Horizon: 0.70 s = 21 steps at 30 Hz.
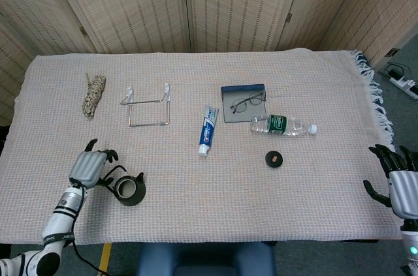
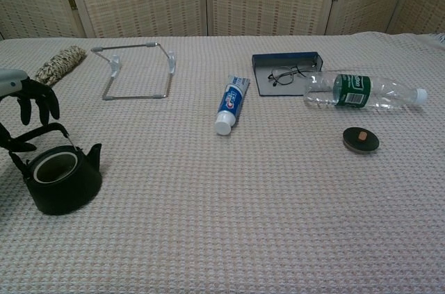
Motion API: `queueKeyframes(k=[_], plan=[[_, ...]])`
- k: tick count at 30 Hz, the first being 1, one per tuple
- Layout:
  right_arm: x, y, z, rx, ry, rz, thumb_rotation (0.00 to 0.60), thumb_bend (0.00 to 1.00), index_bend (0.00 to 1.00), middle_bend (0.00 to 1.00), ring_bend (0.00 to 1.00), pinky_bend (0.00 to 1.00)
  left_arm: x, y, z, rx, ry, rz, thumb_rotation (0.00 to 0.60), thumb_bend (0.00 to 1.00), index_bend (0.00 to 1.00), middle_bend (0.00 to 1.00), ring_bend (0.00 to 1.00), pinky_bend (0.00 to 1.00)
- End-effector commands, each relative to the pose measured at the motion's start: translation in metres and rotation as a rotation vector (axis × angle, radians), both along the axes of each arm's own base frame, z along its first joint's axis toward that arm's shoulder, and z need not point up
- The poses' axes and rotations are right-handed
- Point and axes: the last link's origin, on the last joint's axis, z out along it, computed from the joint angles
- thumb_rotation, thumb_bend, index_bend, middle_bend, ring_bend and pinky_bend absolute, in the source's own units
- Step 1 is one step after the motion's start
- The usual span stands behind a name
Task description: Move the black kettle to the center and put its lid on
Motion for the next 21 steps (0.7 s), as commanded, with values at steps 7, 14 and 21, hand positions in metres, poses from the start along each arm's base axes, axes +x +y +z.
queueKeyframes(k=[7,14,21], plan=[[-0.0010,0.0004,0.0001,-0.002,-0.004,-0.003,0.600,0.32,0.17,0.19,0.22,0.07,-0.0087,0.0053,-0.0060,0.016,-0.002,-0.020,0.600,0.32,0.49,0.52,0.54,0.07],[-0.0002,0.0012,0.0015,-0.009,-0.006,-0.001,0.600,0.32,0.17,0.19,0.22,0.07,-0.0088,0.0020,-0.0081,0.026,0.007,-0.083,0.600,0.47,0.61,0.65,0.65,0.10],[0.0004,0.0029,0.0015,-0.011,-0.007,0.000,0.600,0.32,0.18,0.19,0.22,0.07,-0.0016,-0.0005,-0.0033,0.050,-0.009,-0.163,0.600,0.51,0.63,0.67,0.66,0.12]])
